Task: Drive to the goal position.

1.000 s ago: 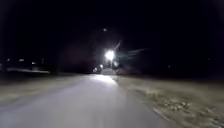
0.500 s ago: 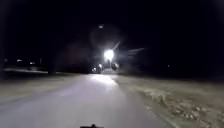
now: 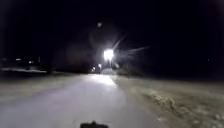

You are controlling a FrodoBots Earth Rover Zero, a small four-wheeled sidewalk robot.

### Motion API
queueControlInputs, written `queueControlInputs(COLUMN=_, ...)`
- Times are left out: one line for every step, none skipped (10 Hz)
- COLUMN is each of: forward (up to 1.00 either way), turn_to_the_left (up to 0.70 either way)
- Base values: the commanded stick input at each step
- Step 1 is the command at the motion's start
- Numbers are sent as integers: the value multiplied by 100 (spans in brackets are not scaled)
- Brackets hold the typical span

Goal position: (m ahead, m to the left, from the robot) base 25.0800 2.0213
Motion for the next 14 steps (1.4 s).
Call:
queueControlInputs(forward=85, turn_to_the_left=17)
queueControlInputs(forward=85, turn_to_the_left=18)
queueControlInputs(forward=85, turn_to_the_left=18)
queueControlInputs(forward=85, turn_to_the_left=19)
queueControlInputs(forward=85, turn_to_the_left=19)
queueControlInputs(forward=85, turn_to_the_left=19)
queueControlInputs(forward=85, turn_to_the_left=19)
queueControlInputs(forward=85, turn_to_the_left=17)
queueControlInputs(forward=85, turn_to_the_left=13)
queueControlInputs(forward=85, turn_to_the_left=11)
queueControlInputs(forward=85, turn_to_the_left=8)
queueControlInputs(forward=85, turn_to_the_left=4)
queueControlInputs(forward=85, turn_to_the_left=3)
queueControlInputs(forward=85, turn_to_the_left=3)
